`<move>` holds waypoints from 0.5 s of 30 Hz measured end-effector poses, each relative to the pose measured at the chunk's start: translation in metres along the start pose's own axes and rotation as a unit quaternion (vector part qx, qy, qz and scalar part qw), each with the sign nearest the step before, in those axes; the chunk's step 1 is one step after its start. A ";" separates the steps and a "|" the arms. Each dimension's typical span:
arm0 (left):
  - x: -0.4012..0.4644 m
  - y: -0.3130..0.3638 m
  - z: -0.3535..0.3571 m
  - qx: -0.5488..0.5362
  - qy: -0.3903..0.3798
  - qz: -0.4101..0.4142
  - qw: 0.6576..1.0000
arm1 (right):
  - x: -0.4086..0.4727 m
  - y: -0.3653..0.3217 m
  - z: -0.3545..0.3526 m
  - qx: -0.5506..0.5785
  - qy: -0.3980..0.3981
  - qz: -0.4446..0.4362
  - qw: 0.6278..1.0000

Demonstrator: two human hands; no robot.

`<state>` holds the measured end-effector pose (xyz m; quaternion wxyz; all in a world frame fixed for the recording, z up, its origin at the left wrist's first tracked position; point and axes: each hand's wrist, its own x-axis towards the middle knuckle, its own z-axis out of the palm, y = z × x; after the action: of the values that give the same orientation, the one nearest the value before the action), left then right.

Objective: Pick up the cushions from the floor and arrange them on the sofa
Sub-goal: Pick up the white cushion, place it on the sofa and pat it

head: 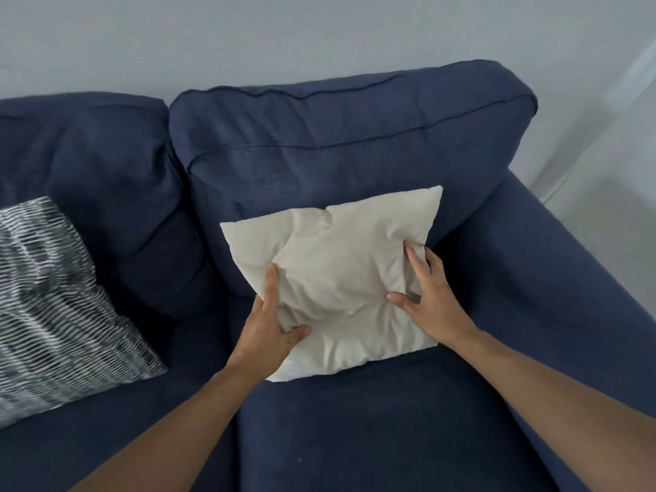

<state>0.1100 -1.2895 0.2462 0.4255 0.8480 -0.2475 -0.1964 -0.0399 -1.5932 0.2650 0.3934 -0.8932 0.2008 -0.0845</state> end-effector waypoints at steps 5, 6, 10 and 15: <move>0.001 0.001 -0.004 0.004 0.003 -0.012 1.000 | 0.005 0.001 -0.006 0.001 -0.021 0.009 1.000; 0.000 0.002 -0.006 0.006 0.005 -0.013 1.000 | 0.005 0.000 -0.008 0.001 -0.026 0.008 1.000; -0.003 0.004 -0.012 0.024 0.011 -0.020 0.999 | 0.005 -0.006 -0.018 0.000 -0.039 0.011 0.999; -0.009 0.012 -0.016 0.023 0.015 -0.026 0.999 | -0.002 -0.015 -0.025 0.008 -0.039 0.005 0.999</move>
<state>0.1089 -1.2801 0.2659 0.4040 0.8669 -0.2229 -0.1885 -0.0445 -1.5998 0.2928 0.4084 -0.8916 0.1891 -0.0494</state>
